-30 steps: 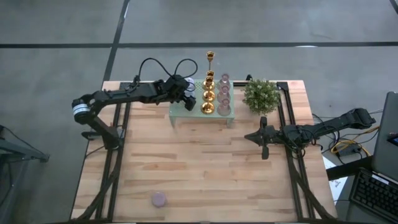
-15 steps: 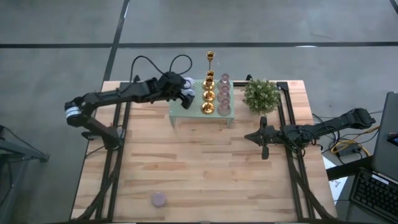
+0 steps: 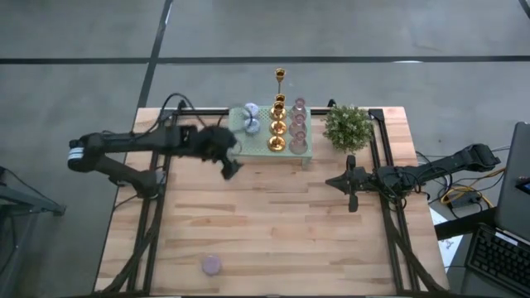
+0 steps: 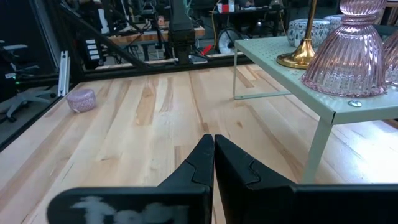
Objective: Pick & Place candle stick holders
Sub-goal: Put the pink scented candle on the shelf aligned with the other scented candle
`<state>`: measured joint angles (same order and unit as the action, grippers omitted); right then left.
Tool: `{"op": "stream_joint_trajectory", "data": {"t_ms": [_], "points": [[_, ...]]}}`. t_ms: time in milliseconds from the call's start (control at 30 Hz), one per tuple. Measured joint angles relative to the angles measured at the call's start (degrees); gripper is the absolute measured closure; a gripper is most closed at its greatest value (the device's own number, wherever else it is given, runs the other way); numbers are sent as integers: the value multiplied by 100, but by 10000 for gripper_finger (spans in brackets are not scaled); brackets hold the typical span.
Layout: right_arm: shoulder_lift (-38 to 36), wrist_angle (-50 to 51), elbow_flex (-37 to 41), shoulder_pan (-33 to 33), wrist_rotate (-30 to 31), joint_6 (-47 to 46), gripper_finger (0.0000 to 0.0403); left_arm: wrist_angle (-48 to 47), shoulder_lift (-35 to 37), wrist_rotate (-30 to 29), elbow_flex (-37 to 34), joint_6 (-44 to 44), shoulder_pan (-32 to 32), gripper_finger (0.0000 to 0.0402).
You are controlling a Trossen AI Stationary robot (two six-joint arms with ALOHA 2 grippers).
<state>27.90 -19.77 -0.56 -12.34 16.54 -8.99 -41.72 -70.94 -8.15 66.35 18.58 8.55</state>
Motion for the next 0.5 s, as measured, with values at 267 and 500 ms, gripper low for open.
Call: {"op": "stream_joint_trajectory", "data": {"t_ms": [267, 500], "points": [[0, -2, 0, 0, 2, 0, 394, -1034, 78, -59, -9, 1426, -1806, 14], [0, 0, 0, 0, 0, 0, 394, -903, -19, -47, -307, 2527, -3426, 14]]}}
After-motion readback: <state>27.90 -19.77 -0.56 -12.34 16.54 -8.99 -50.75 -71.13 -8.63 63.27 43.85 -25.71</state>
